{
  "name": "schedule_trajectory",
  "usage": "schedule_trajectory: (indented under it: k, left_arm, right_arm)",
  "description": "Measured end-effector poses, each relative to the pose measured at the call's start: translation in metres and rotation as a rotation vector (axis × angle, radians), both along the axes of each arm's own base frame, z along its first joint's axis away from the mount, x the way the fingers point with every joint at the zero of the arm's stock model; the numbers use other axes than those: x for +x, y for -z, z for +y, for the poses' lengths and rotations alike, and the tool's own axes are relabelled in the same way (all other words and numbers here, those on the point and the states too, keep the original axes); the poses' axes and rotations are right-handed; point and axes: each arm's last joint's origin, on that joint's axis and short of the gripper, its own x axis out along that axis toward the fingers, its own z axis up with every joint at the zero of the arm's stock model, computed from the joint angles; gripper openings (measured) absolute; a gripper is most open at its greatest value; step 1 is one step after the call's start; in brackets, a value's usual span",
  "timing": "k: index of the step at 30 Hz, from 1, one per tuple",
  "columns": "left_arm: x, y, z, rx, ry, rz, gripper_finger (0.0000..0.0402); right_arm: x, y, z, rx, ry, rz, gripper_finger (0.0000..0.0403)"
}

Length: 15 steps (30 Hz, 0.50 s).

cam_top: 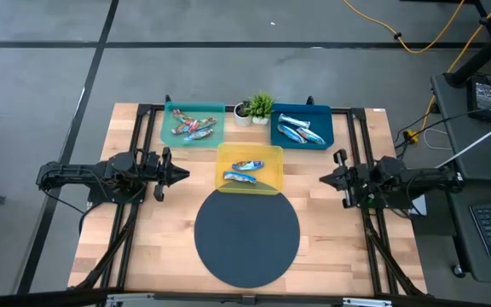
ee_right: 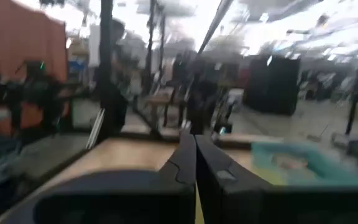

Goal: Pick and place Granola Bars by type
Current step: Return to Home Position

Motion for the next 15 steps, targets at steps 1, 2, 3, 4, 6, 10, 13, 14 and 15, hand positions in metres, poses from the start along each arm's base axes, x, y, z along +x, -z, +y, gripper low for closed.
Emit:
schedule_trajectory:
  k: [1,2,3,4,6,10,13,14,15]
  left_arm:
    - [0.0,0.0,0.0,0.0,0.0,0.0,0.0038]
    - [0.0,0.0,0.0,0.0,0.0,0.0,0.0038]
    - [0.0,0.0,0.0,0.0,0.0,0.0,0.0038]
    - [0.0,0.0,0.0,0.0,0.0,0.0,0.0038]
    - [0.0,0.0,0.0,0.0,0.0,0.0,0.0038]
    - [0.0,0.0,0.0,0.0,0.0,0.0,0.0037]
    - [0.0,0.0,0.0,0.0,0.0,0.0,0.0035]
    - [0.0,0.0,0.0,0.0,0.0,0.0,0.0034]
    - [0.0,0.0,0.0,0.0,-0.001,0.0,0.0034]
  right_arm:
    - [0.0,0.003,0.0,-0.005,-0.012,0.027,0.0003]
    - [0.001,0.005,0.001,-0.008,-0.02,0.051,0.0003]
    - [0.001,0.007,0.001,-0.011,-0.021,0.068,0.0003]
    - [0.001,0.008,0.001,-0.016,-0.021,0.085,0.0004]
    - [0.002,0.013,0.001,-0.026,-0.021,0.136,0.0005]
    - [0.003,0.019,0.0,-0.012,0.007,0.203,0.0006]
    - [0.003,0.02,0.0,-0.013,0.012,0.208,0.0006]
    - [0.003,0.02,0.0,-0.013,0.012,0.208,0.0007]
    - [0.003,0.02,0.0,-0.013,0.012,0.208,0.0009]
